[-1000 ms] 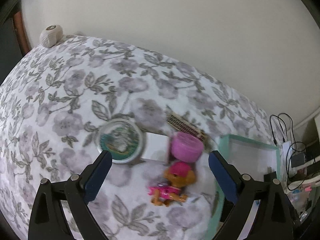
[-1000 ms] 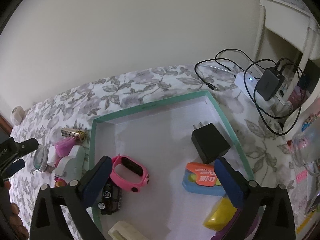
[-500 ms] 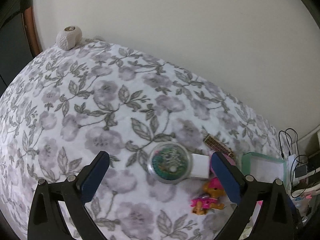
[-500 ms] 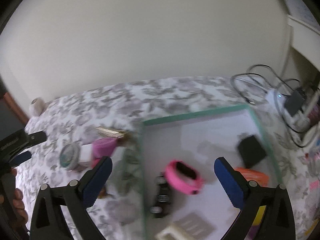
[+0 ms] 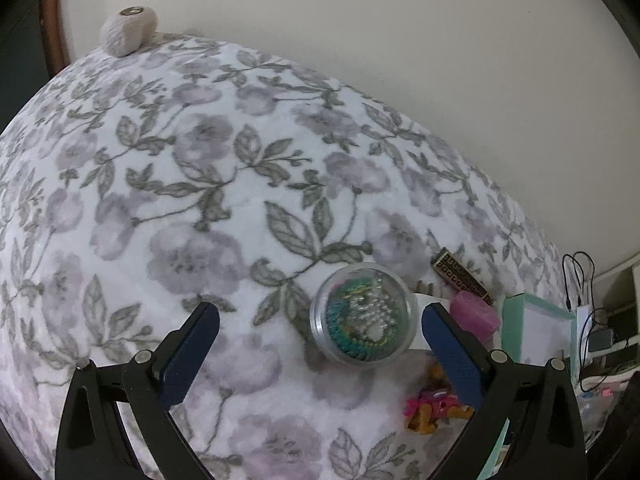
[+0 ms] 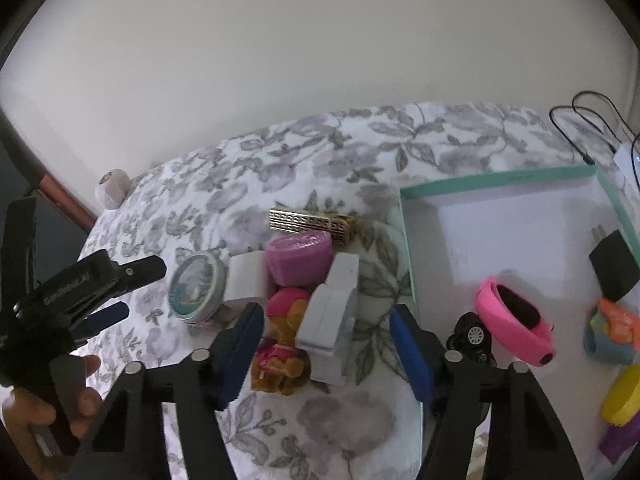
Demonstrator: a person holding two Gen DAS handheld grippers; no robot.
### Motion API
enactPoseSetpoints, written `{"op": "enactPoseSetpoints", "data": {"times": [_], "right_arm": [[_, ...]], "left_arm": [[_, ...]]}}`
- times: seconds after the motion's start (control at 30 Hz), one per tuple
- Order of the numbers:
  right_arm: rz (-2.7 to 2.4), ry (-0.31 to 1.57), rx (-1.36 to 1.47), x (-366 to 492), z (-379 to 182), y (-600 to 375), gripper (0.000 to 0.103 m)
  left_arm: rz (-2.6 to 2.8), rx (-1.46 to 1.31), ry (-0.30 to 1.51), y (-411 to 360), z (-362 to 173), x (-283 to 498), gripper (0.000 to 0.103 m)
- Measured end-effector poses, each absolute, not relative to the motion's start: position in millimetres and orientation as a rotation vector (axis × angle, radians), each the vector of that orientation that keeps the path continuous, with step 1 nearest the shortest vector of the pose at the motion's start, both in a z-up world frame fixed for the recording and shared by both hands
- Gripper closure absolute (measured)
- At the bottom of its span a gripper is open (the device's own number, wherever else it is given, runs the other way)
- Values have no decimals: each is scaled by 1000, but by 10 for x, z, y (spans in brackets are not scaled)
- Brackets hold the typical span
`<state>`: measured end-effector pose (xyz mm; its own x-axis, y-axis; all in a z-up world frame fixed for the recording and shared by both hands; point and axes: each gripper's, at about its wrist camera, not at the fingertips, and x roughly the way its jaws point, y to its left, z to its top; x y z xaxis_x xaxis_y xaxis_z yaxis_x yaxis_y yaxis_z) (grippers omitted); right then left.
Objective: Organize rigid objects
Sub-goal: 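Grasp the white charger block with the right tool while the left tool grasps the round bead tin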
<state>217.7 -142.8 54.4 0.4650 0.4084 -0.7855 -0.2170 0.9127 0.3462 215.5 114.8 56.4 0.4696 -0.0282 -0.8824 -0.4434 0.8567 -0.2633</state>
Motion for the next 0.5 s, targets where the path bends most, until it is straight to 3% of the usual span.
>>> {"op": "enactPoseSetpoints", "data": {"times": [0.07,0.2,0.33,0.43,0.5], "right_arm": [[387,1027,218,2205,499,-1430,58],[382,1040,244,2246,420,-1444,69],[377,1032,237,2249,426,-1434,74],[377,1028,238,2246,426,-1438,74],[378,1025,229,2243,430,-1439,75]], "left_arm": [[265,-491,1047,1097,551,2175,2],[240,-447,1040,998,488,2246,2],[229,-424,1039,936,424,2285,4],[234,-400,1046,893,380,2301,17],[235,-382,1057,862,341,2306,18]]}}
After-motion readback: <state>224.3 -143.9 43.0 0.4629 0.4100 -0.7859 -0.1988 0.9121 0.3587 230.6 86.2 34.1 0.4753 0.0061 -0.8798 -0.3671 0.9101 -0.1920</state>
